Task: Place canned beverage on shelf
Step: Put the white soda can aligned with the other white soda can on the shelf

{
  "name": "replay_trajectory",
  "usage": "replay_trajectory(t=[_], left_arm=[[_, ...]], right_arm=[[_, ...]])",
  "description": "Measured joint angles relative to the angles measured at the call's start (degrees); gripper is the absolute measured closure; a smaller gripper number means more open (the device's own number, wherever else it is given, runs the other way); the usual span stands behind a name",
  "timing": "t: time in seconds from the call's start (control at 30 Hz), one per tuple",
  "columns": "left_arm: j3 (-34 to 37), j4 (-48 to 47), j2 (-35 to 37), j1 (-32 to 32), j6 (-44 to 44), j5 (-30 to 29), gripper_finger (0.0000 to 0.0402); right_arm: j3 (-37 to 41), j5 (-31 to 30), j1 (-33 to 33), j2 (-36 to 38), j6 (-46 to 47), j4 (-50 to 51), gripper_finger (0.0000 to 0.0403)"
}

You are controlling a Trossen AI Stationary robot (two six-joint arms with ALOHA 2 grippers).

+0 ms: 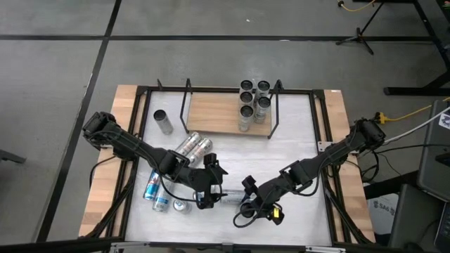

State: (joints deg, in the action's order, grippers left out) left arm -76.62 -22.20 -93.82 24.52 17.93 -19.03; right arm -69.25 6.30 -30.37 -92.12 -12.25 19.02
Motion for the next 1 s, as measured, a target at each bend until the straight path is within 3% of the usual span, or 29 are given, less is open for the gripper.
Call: replay_trajectory(t=[1.0], left_arm=[[-0.02, 0.25, 0.0, 0.0, 0.12, 0.0, 0.0053]], right_arm=[[8.41, 0.82, 0.0, 0.0, 0.0, -13.26, 0.0093]])
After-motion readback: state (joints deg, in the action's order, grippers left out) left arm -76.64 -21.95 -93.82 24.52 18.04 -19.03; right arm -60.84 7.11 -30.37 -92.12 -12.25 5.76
